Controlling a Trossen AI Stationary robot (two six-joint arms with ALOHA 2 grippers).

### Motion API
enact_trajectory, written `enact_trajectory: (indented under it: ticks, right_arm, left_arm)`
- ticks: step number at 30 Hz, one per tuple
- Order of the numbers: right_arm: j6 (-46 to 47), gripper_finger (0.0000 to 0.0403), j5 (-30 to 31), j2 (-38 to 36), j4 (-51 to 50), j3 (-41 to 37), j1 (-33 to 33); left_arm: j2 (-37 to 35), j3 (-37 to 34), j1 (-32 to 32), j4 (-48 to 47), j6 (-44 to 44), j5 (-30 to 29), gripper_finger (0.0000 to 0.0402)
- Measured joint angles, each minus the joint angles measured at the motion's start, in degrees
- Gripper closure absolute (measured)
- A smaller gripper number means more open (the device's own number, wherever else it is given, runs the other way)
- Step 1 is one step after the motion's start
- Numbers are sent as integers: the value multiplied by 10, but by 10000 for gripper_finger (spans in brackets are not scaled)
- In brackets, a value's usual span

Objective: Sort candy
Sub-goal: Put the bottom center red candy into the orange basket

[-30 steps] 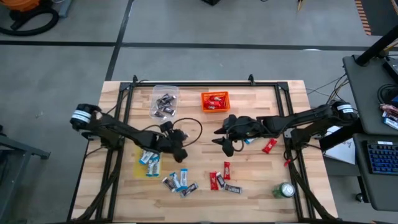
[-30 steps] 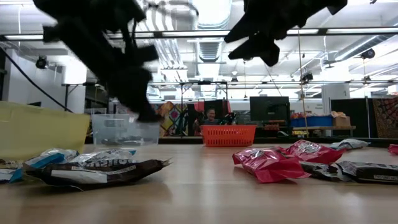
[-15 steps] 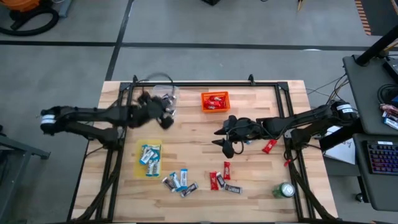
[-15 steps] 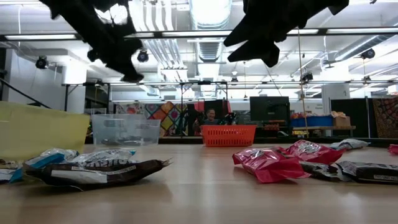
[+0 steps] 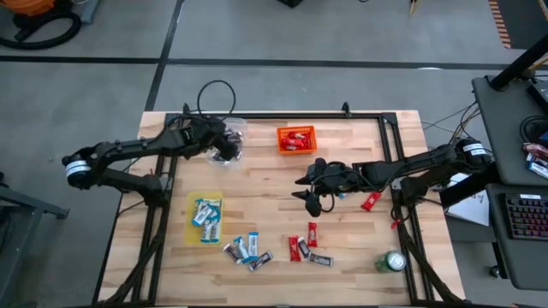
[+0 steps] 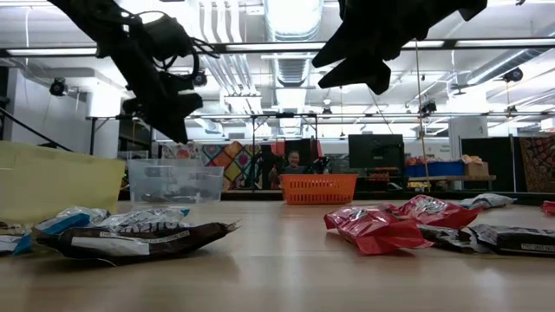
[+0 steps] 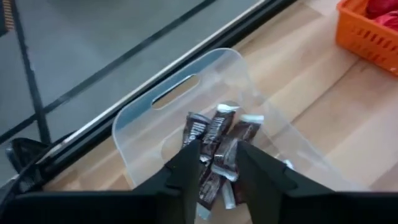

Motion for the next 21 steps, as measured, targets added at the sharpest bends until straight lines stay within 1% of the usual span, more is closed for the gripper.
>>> enact_trajectory:
  ticks: [4, 9, 17, 21]
  right_arm:
    - [0, 200, 0, 0, -1, 0, 0]
    - [10, 200, 0, 0, -8, 0, 0]
    - [75, 200, 2, 0, -56, 0, 0]
    - [139, 200, 27, 0, -109, 0, -2]
  left_arm:
    - [-6, 0, -11, 0, 0, -3, 282]
    - [-28, 0, -49, 0, 0, -3, 268]
    - [-54, 0, -160, 6, -4, -4, 267]
    - [-54, 0, -218, 18, -16, -4, 267]
